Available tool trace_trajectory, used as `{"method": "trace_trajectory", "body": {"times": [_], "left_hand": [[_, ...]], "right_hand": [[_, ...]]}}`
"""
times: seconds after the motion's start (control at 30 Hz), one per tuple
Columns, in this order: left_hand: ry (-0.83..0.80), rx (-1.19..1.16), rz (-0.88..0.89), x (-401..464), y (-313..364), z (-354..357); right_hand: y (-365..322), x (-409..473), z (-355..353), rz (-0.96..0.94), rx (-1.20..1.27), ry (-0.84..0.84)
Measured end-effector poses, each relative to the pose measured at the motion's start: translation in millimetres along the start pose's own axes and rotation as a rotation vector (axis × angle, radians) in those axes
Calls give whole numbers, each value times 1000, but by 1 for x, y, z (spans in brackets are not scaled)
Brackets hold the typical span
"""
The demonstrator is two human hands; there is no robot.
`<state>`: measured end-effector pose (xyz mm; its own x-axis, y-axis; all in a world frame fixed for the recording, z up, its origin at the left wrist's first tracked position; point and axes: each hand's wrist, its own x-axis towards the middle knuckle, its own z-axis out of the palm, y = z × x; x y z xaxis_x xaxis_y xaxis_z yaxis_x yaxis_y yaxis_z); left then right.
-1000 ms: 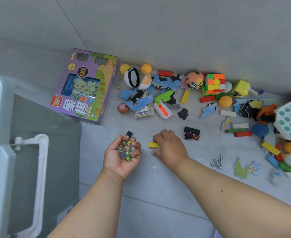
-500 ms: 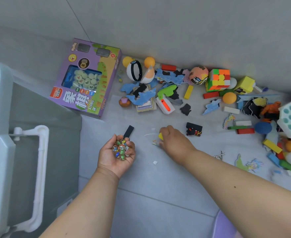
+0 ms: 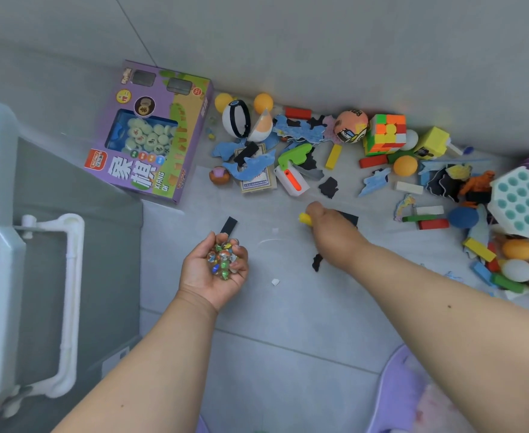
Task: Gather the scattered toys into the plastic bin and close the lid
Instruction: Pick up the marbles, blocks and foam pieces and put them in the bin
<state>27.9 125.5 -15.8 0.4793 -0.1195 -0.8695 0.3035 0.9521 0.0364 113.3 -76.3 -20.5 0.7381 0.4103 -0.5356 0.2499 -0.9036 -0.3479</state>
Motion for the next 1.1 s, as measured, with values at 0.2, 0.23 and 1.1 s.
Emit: {"method": "trace_trajectory", "body": {"times": [0.2, 0.23, 1.1], "left_hand": [[29, 6, -4, -6, -3, 4], [27, 8, -3, -7, -4, 5], [34, 11, -26, 2, -12, -1]], "right_hand": [[22, -15, -8, -79, 32, -59], [23, -17, -6, -96, -9, -91], [48, -18, 4, 318, 12, 286]]}}
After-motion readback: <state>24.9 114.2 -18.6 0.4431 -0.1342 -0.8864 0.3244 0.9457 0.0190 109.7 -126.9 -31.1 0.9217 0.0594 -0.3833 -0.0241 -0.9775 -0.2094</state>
